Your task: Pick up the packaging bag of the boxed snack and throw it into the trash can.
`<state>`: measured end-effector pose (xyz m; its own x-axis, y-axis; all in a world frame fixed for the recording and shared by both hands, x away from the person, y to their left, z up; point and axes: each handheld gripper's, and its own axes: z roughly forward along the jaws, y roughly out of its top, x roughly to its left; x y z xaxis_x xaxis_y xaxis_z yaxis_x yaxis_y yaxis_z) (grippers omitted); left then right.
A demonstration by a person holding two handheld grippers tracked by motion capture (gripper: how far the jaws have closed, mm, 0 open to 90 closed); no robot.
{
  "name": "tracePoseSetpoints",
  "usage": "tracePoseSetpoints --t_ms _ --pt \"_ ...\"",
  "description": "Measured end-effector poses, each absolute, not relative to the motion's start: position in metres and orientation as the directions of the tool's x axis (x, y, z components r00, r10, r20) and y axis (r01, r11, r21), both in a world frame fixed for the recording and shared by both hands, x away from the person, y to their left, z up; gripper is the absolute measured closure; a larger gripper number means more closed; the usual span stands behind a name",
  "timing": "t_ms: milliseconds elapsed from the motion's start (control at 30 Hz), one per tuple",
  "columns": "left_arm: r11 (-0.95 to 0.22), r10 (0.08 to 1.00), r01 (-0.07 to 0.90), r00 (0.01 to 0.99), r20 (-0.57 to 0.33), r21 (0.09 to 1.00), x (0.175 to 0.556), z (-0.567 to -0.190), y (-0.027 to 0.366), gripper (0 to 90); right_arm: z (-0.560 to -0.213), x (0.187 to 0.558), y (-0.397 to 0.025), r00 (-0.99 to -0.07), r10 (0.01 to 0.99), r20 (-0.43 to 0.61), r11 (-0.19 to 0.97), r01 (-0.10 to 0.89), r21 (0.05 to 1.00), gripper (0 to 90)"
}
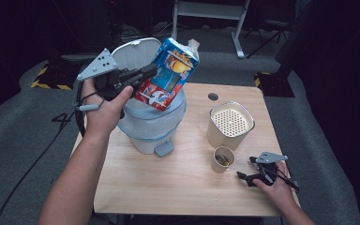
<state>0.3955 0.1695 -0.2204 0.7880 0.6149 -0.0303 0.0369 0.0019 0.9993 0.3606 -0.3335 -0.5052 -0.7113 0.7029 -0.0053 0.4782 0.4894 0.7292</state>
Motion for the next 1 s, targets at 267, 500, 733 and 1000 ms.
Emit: tracePoseSetpoints --t_ms 267,500,733,1000 --pt "-0.003 0.653 0.035 0.757 -0.024 0.999 0.415 -0.220 0.173 89.9 -0.505 0.361 -0.334 -0.711 0.703 -0.005 0.490 0.478 0.729 10.0" --pt "-0.005 0.698 0.026 0.716 -0.015 1.000 0.430 -0.229 0.176 89.9 -0.505 0.361 -0.334 -0.711 0.703 -0.005 0.490 0.478 0.729 10.0" --pt "-0.043 0.715 0.040 0.699 0.003 0.998 0.439 -0.236 0.177 89.9 -0.505 0.361 -0.334 -0.711 0.703 -0.005 0.489 0.478 0.729 10.0" --pt "-0.063 0.734 0.049 0.679 0.013 0.997 0.441 -0.245 0.175 89.8 -0.505 0.361 -0.334 -0.711 0.703 -0.005 0.489 0.478 0.729 10.0"
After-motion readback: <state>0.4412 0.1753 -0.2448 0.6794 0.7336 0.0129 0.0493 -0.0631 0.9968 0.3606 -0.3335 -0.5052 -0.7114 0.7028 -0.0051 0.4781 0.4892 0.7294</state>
